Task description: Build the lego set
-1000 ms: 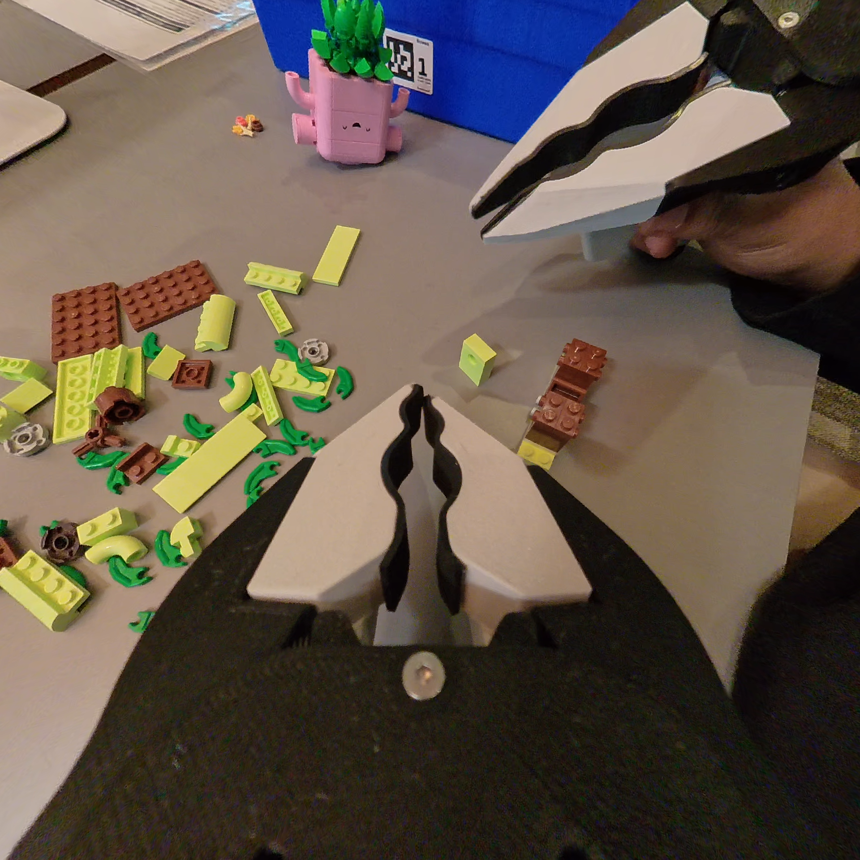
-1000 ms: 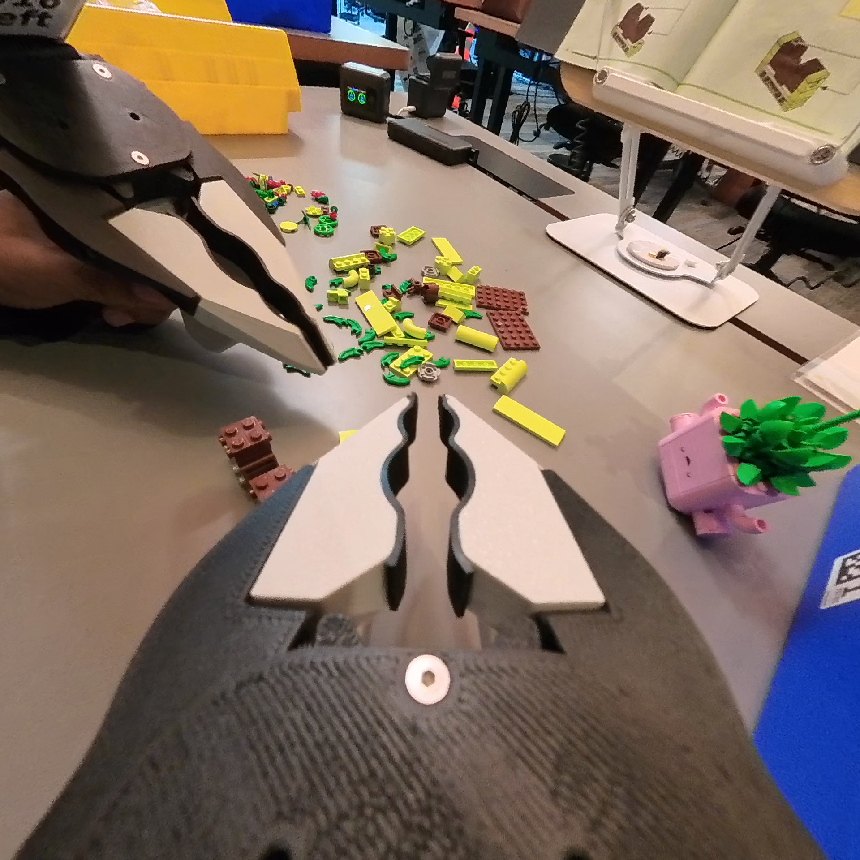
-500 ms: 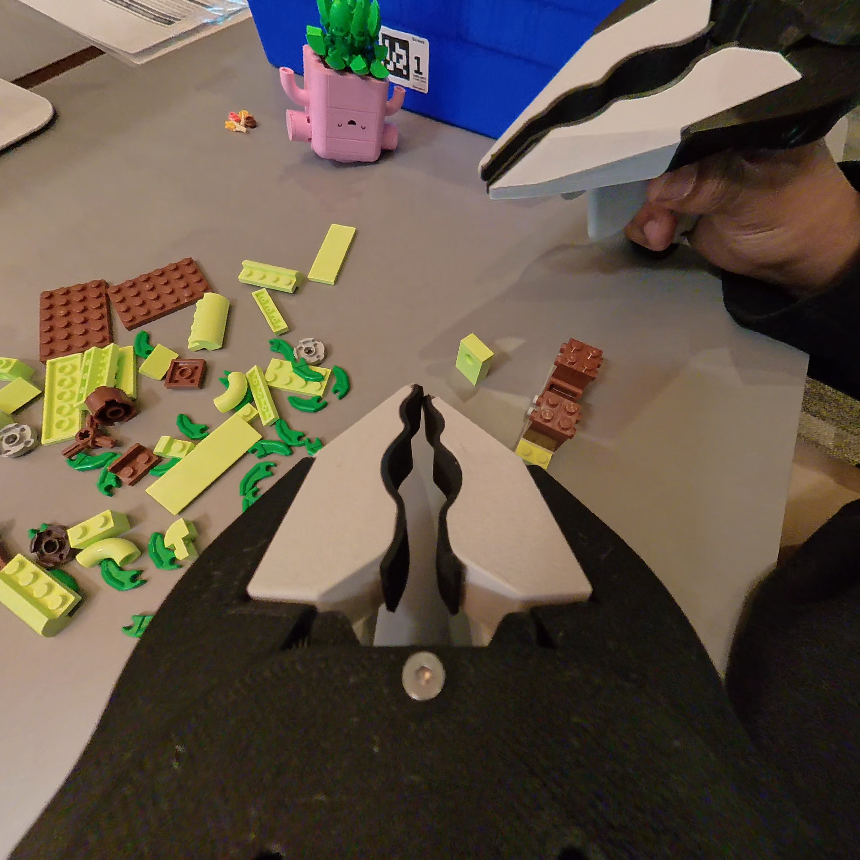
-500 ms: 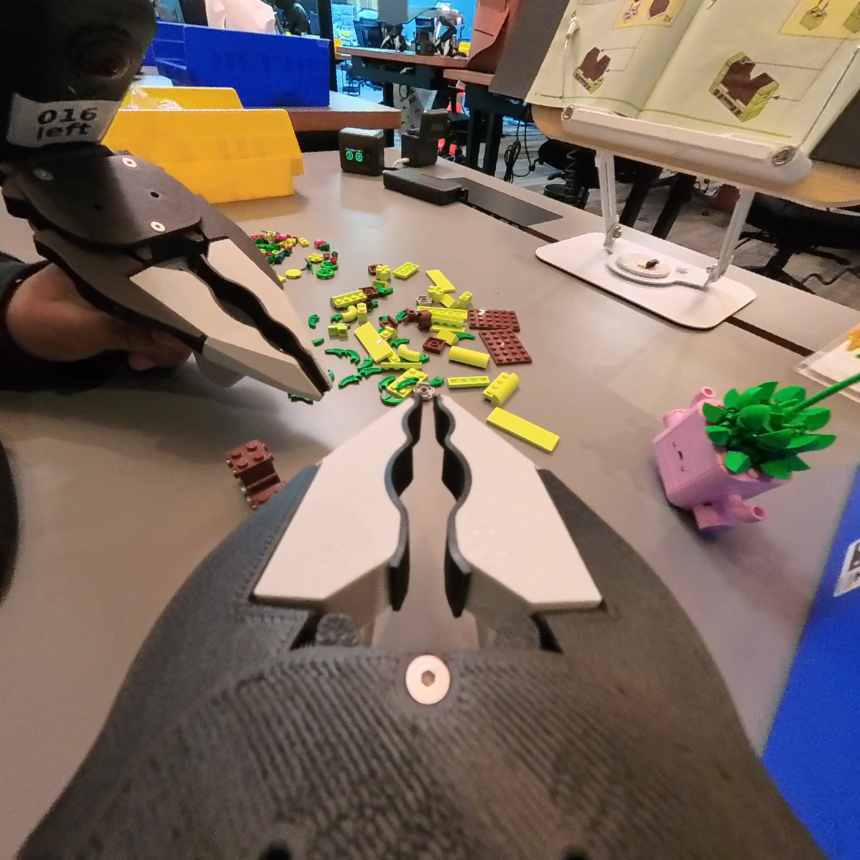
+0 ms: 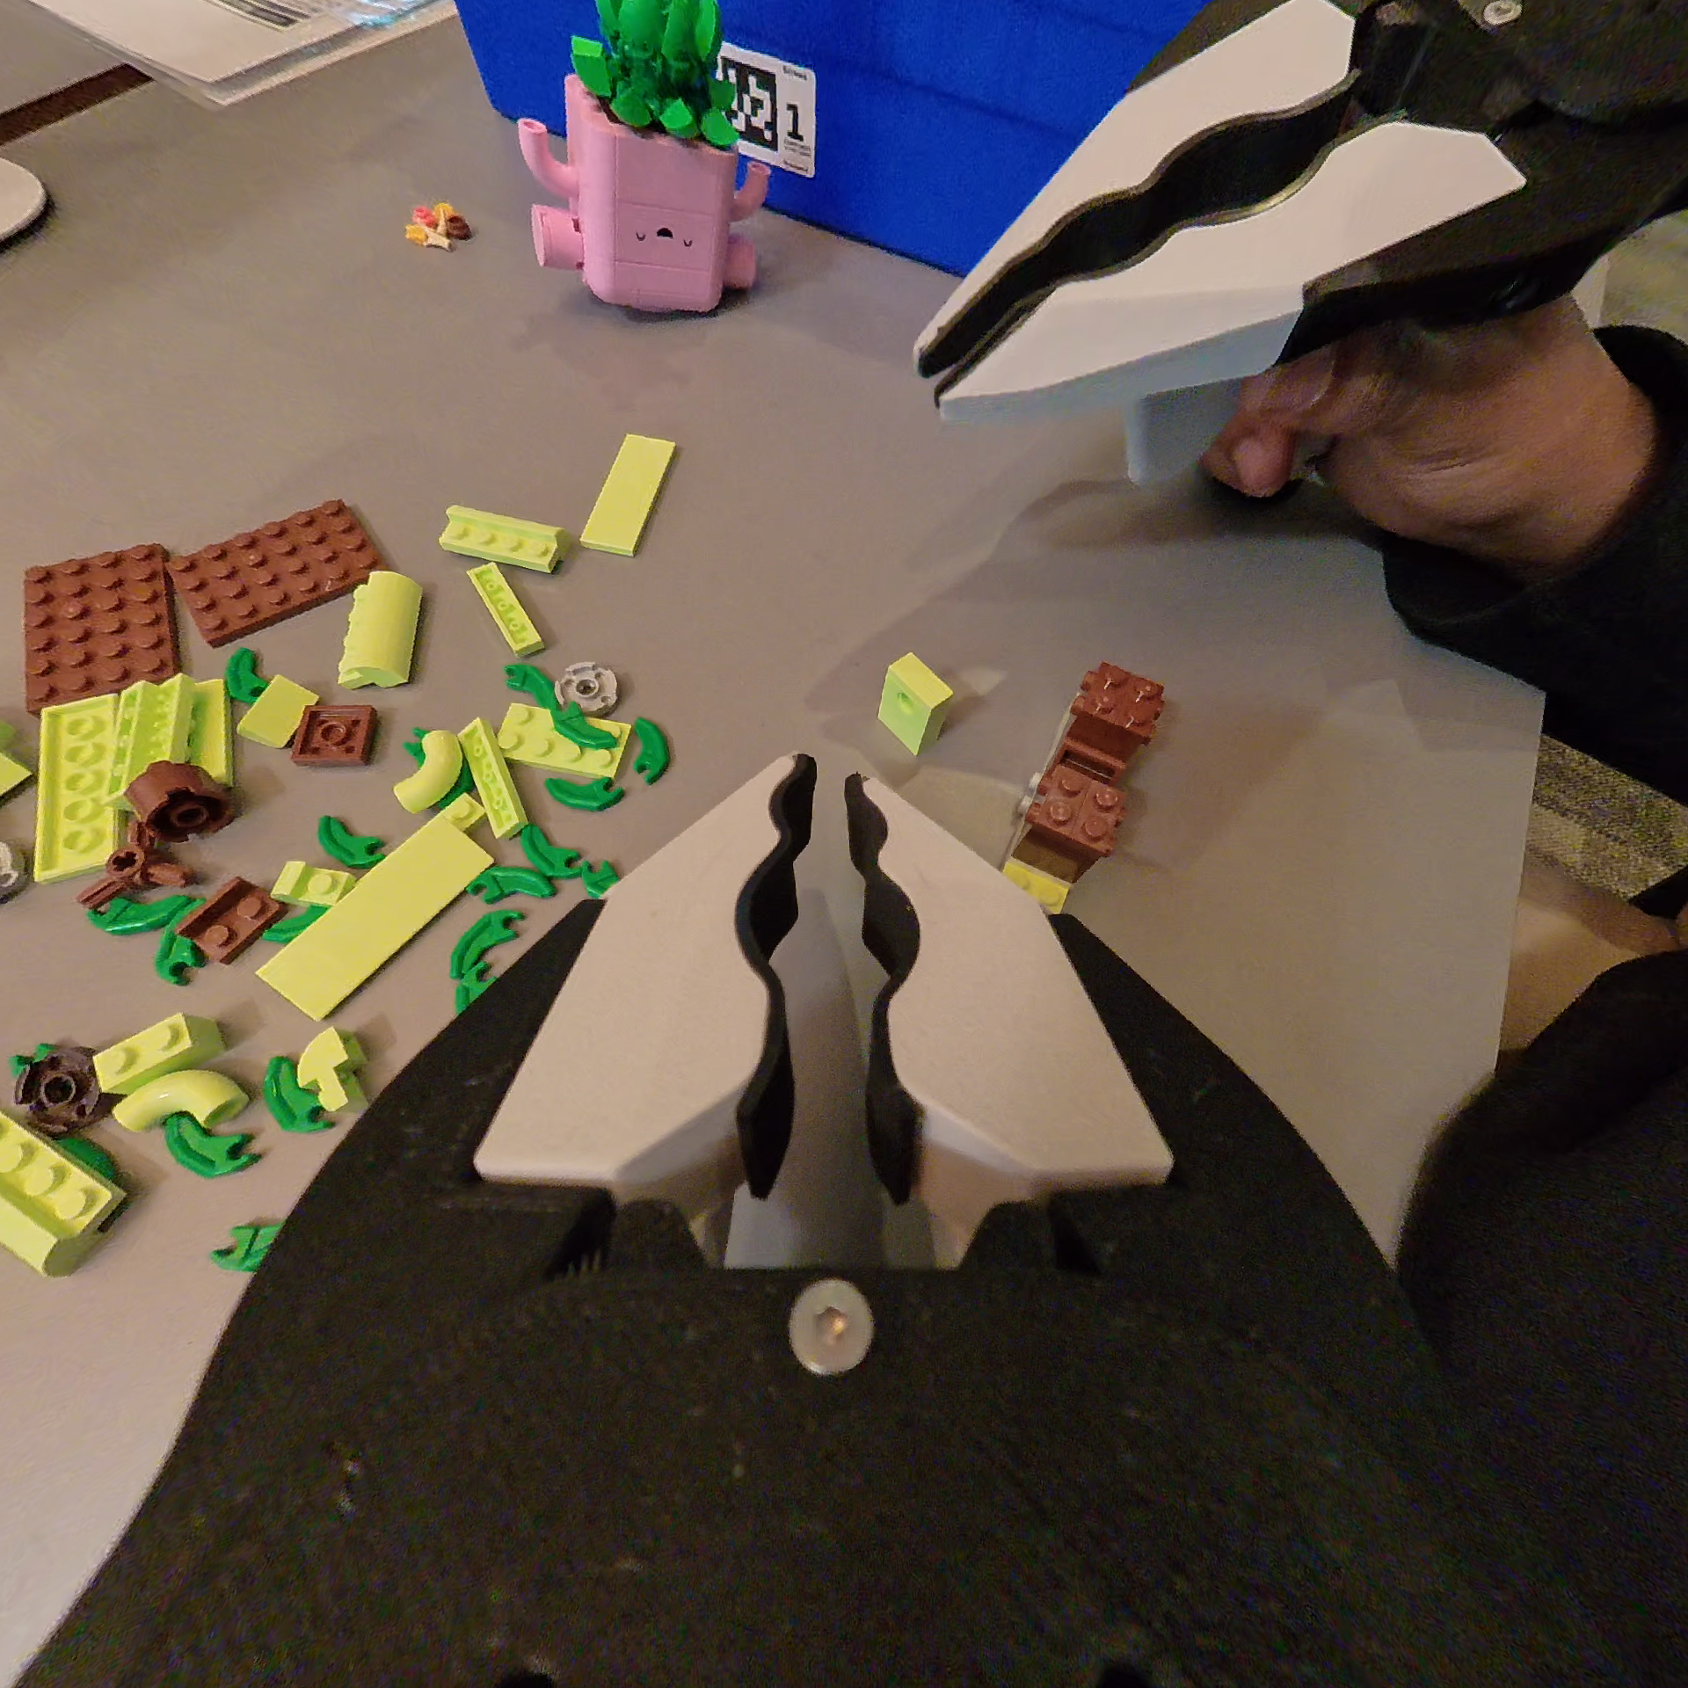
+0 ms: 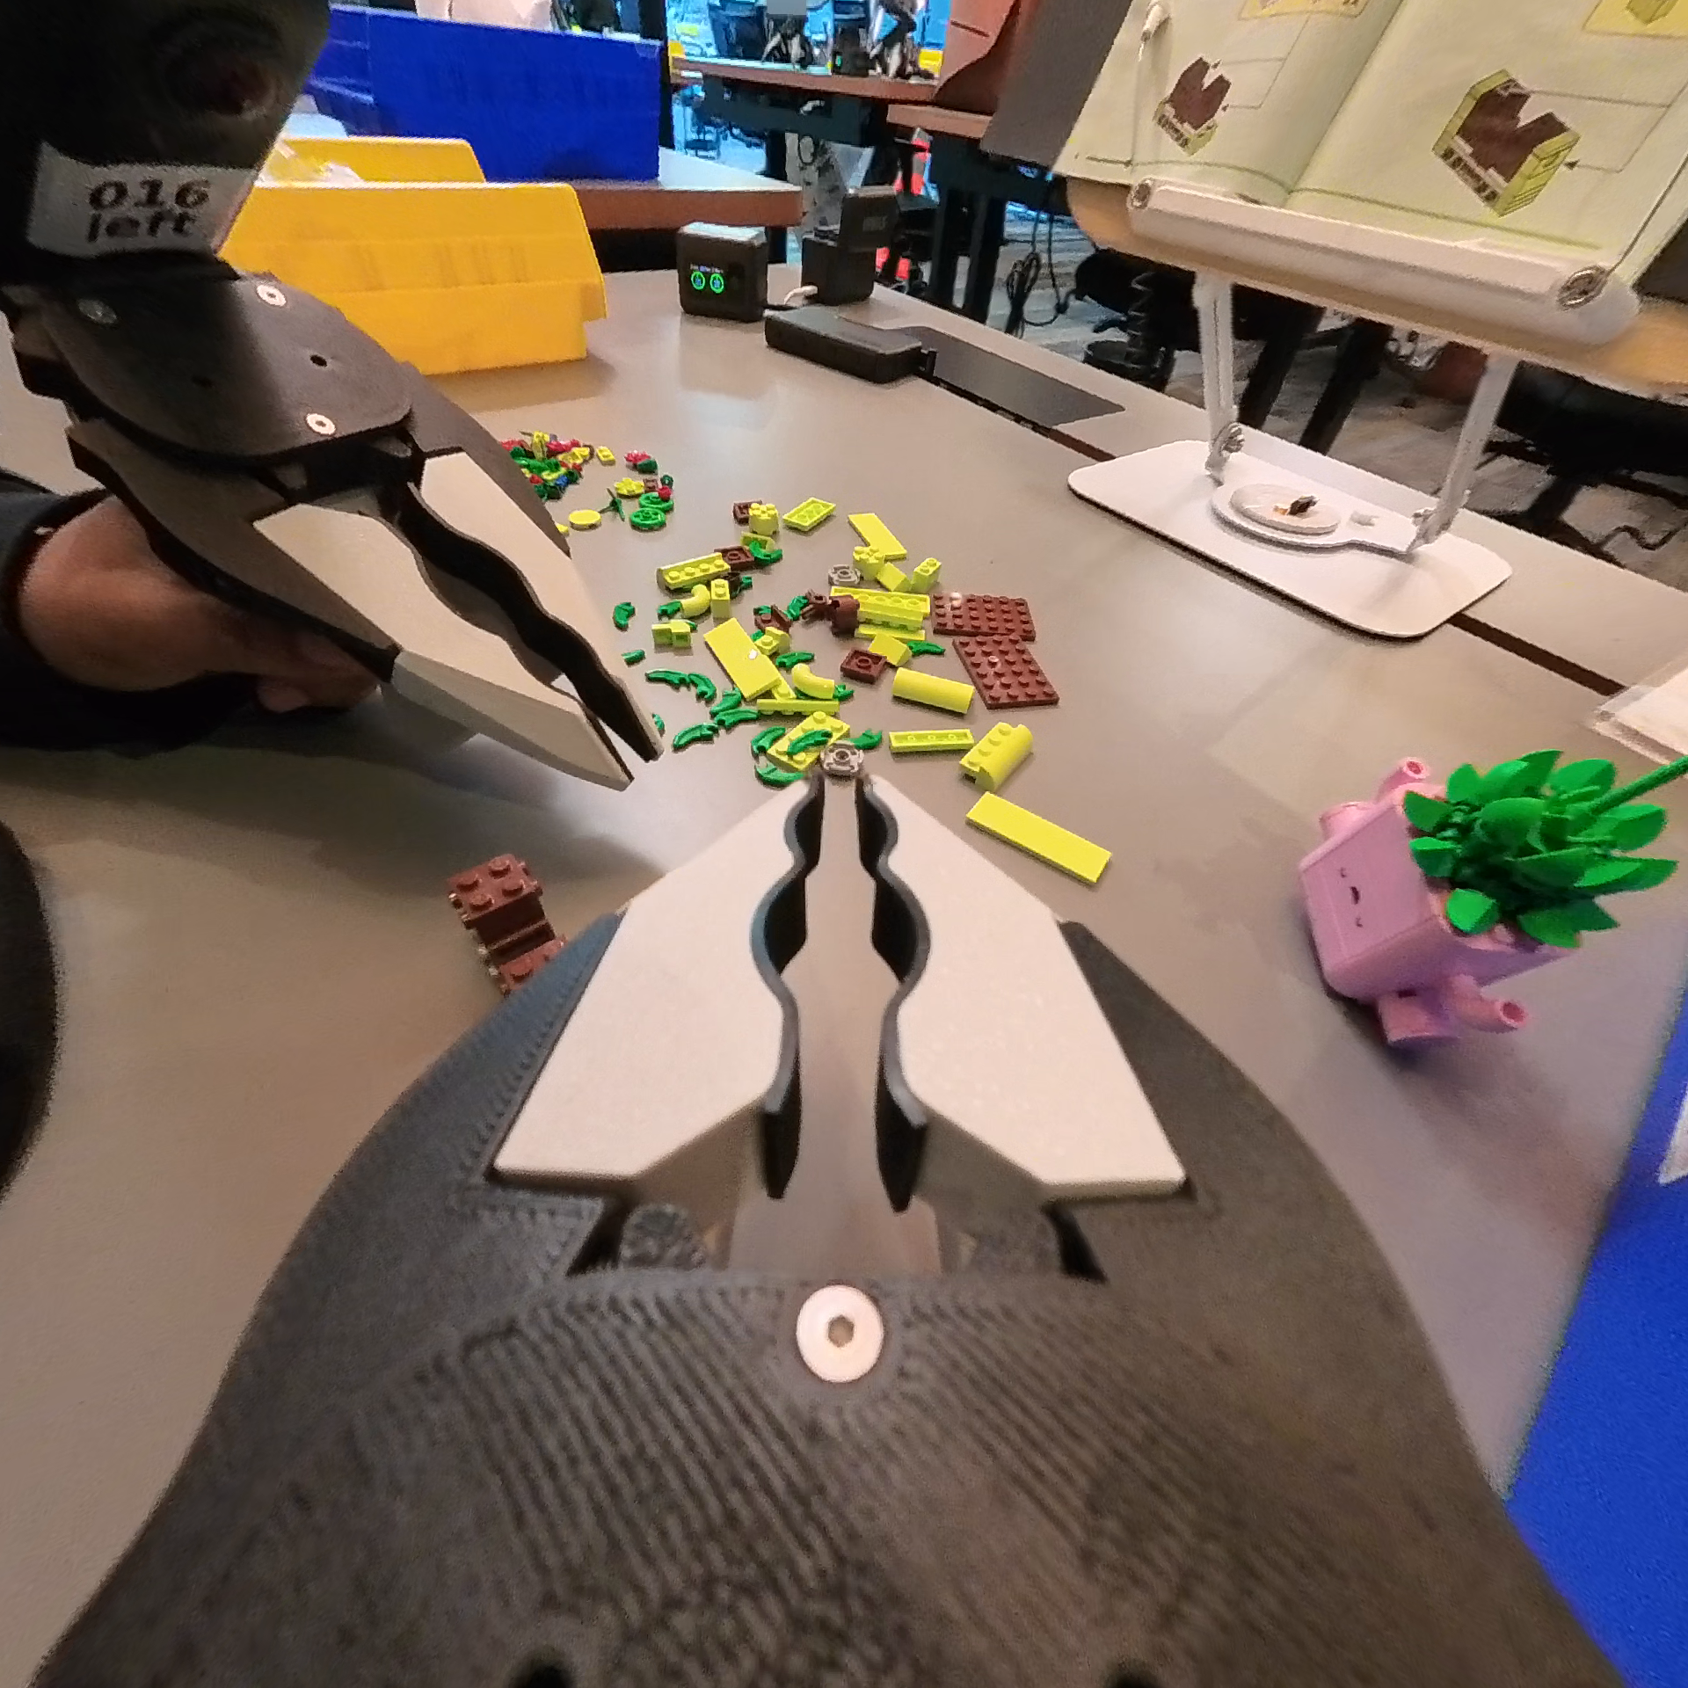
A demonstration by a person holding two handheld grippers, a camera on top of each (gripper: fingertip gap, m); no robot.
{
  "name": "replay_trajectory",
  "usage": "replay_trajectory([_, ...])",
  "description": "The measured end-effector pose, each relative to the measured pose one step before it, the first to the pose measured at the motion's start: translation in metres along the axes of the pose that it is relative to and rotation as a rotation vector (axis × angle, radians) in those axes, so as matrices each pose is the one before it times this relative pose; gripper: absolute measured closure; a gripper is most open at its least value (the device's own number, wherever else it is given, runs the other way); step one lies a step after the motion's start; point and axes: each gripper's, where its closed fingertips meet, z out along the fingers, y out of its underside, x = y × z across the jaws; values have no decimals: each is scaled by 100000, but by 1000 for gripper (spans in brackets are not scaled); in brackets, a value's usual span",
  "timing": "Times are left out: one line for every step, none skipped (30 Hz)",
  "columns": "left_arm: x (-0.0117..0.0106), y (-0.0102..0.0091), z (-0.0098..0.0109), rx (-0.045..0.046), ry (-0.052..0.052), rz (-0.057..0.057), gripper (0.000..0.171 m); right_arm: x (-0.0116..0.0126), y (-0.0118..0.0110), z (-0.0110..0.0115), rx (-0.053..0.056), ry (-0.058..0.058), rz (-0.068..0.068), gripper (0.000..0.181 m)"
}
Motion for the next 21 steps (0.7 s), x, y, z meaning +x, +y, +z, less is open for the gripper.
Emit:
replay_trajectory([6,11,9,-60,99,-50,167,77,-85,-77,709,-196,861,176])
replay_trajectory([13,3,-2,-22,89,-9,167,58,-83,-79,659,-166,741,176])
replay_trajectory([7,-11,-10,58,48,10,167,48,-70,-51,553,-110,580,176])
replay_trajectory([7,0,-6,39,63,25,167,38,-45,-48,409,-77,389,176])
replay_trajectory([3,-3,7,-20,36,21,167,8,-32,-28,240,-34,179,176])
replay_trajectory([16,6,-2,-36,59,32,167,-2,-5,-6,47,6,-22,176])
replay_trajectory([-3,0,0,3,-6,37,166,-7,12,11,-127,34,-169,176])
replay_trajectory([9,-1,2,14,20,57,166,-22,33,25,-254,48,-259,176])
replay_trajectory([13,5,-2,-34,51,54,166,-28,38,34,-316,36,-281,176])
replay_trajectory([12,3,0,-14,52,71,166,-17,35,40,-295,31,-255,176])
replay_trajectory([15,-2,2,20,79,89,166,-11,30,20,-218,25,-205,176])
replay_trajectory([34,10,12,-45,150,90,166,-11,10,12,-118,19,-143,175])
replay_trajectory([25,10,2,-103,166,111,165,-12,1,-2,-16,30,-91,176])
replay_trajectory([28,16,15,-127,124,108,165,2,-6,-5,55,30,-23,176])
replay_trajectory([32,20,13,-157,171,145,164,13,-6,-3,66,-11,51,176])
replay_trajectory([48,7,11,-116,239,203,163,0,-14,-3,43,-35,75,176])
replay_trajectory([42,7,-1,-40,184,199,162,9,2,-7,4,-44,51,176])
replay_trajectory([34,0,3,6,116,175,161,2,0,8,-16,-18,-4,175])
replay_trajectory([20,1,2,0,63,127,161,-4,1,3,-16,10,-48,175])
replay_trajectory([18,0,7,-33,96,66,161,2,12,12,-41,19,-66,175])
replay_trajectory([11,5,-3,-38,161,19,160,-11,7,3,-68,9,-82,175])
